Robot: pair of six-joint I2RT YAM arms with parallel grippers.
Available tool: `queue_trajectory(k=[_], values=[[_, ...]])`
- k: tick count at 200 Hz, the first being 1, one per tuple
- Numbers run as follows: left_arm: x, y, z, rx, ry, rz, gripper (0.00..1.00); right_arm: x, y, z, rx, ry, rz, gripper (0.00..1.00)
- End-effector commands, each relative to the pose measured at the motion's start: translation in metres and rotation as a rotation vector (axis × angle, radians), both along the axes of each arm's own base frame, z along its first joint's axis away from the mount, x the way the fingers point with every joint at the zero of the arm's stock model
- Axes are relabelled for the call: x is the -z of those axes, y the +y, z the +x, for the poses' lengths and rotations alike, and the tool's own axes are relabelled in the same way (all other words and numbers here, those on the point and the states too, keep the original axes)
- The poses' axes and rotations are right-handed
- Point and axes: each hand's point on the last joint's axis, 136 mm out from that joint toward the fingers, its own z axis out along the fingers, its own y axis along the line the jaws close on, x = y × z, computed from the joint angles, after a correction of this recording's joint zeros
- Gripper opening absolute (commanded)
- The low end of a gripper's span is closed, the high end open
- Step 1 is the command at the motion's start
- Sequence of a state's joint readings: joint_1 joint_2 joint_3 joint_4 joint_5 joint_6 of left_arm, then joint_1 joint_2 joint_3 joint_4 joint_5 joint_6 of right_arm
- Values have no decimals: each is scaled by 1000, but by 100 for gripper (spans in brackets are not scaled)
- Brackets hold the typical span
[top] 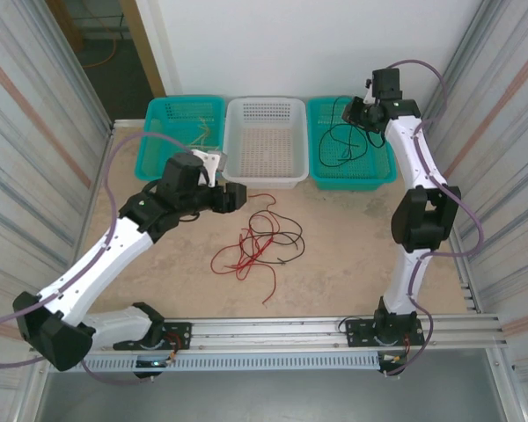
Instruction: Untangle the cables
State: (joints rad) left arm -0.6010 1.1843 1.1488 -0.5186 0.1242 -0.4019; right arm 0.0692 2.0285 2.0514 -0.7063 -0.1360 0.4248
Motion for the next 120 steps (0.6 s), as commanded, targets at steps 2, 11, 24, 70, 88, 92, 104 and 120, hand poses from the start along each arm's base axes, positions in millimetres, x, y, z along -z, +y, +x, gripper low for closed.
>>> queue_trajectory(k=[2,11,24,70,88,92,104,120], values=[[43,8,1,-63,132,58,68,15,-13,-1,52,92,-8,44],[55,5,0,-52,167,69,67,22,-15,-1,58,121,-10,45],[69,3,1,-52,200,88,67,26,-16,-5,57,144,-14,50],[94,-39,12,29,283,50,64,-11,13,-45,-32,57,-57,52],[107,-60,18,60,311,43,63,-17,28,-74,-76,30,-42,52],[109,-64,21,65,316,40,63,-19,32,-81,-87,16,-33,53],[120,-72,25,69,342,33,62,-24,46,-102,-126,-26,5,54],[130,-81,32,70,365,21,62,-31,64,-131,-183,-70,36,55]])
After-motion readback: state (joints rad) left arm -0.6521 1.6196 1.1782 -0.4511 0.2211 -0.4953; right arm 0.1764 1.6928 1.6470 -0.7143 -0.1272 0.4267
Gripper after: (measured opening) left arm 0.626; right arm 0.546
